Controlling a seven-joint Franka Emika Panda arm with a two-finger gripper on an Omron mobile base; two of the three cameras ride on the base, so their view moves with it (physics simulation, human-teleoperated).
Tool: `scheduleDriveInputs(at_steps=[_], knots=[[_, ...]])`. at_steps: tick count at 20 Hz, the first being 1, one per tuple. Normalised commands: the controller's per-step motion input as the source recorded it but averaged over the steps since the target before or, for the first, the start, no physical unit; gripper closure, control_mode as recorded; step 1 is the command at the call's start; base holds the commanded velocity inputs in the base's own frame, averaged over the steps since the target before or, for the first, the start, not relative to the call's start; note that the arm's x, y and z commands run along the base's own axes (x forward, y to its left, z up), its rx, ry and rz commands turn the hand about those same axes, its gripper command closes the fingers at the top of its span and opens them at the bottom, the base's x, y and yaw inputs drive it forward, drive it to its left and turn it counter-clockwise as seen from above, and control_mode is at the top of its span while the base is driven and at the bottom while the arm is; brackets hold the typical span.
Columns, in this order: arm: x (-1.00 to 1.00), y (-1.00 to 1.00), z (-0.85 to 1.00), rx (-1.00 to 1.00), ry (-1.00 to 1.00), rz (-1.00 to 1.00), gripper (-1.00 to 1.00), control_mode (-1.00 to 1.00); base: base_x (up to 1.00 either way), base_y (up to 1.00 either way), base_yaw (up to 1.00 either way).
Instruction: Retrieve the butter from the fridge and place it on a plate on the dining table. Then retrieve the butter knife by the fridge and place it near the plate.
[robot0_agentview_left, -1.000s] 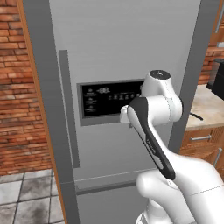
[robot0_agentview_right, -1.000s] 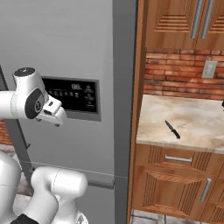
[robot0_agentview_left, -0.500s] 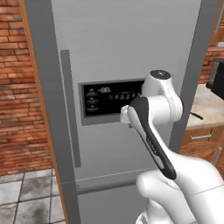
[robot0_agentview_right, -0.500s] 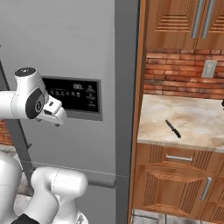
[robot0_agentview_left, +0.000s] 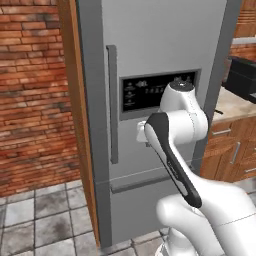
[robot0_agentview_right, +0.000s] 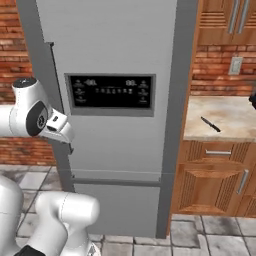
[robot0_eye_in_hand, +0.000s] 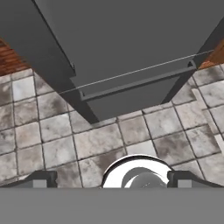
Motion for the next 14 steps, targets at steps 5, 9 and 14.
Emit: scheduleDriveInputs(at_steps=[5, 9, 14], knots=[[0.00, 0.00, 0.00, 0.00, 0.00, 0.00, -1.00, 1.00, 0.03, 0.55, -0.24], [0.00, 0.00, 0.00, 0.00, 0.00, 0.00, -1.00, 1.00, 0.00, 0.66, -0.45], [0.00, 0.00, 0.00, 0.00, 0.00, 0.00, -1.00, 1.00, 0.00, 0.83, -0.38]])
